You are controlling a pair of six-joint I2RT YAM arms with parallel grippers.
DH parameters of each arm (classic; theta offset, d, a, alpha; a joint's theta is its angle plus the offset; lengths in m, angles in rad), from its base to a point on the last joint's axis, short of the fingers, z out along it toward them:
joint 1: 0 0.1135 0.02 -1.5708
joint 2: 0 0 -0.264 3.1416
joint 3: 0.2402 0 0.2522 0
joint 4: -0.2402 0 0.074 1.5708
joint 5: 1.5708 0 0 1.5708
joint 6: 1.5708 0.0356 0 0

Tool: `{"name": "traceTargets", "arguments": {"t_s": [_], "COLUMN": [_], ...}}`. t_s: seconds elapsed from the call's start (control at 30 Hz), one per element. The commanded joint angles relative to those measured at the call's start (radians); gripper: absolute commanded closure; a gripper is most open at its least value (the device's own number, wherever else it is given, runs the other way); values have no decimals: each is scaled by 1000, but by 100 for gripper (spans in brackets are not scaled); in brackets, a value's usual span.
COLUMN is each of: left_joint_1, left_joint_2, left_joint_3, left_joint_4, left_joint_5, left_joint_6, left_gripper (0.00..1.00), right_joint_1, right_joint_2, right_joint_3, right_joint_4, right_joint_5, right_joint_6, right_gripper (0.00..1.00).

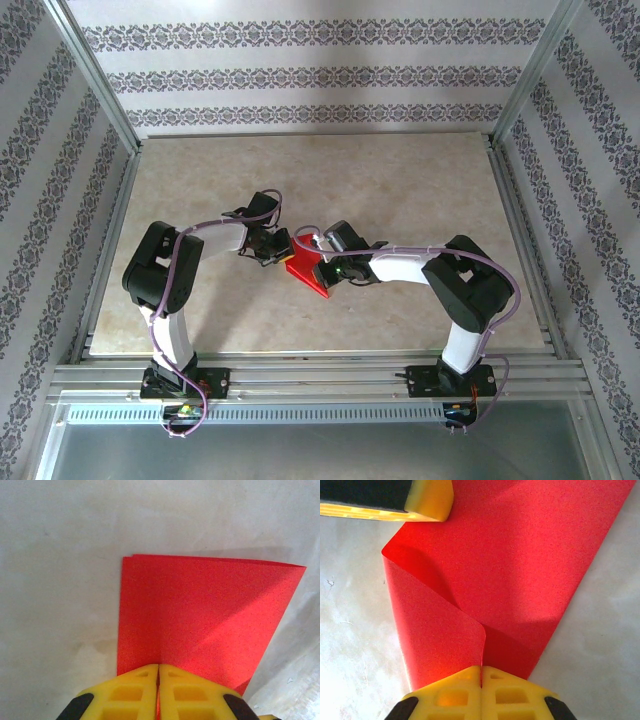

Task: Fold a paper plane with a square sheet of paper (pick it up from the middle)
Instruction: Third fold the triangle at the center of the table.

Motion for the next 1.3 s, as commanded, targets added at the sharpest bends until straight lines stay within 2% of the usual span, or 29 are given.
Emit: {"name": "traceTargets", "arguments": {"t_s": [0.0,0.17,0.33,0.53,0.83,1.27], "left_joint_1": [5,5,5,-16,-120,-159], "left_joint_2": [39,20,-55,-164,-217,-153], "left_joint_3": [5,24,45,-33,-207,-257], "left_joint_4": [-63,-53,-20,77,227,296], "left_joint_5": [-19,15,55,80,57,54], "left_joint_6": [25,36,30,-60,-231,-275], "left_gripper": [90,90,84,81,88,92], "right_joint_1": [-6,-6,-6,-6,-6,-4], "right_joint_2": [-5,17,35,42,55,61], "right_joint_3": [0,5,13,17,22,23], "right_joint_4": [-33,-34,-39,-46,-52,-55], "right_joint_5": [11,-4,-19,-21,-22,-24], "right_joint_6": [10,8,4,5,8,8], "right_gripper": [93,93,93,93,93,93]}}
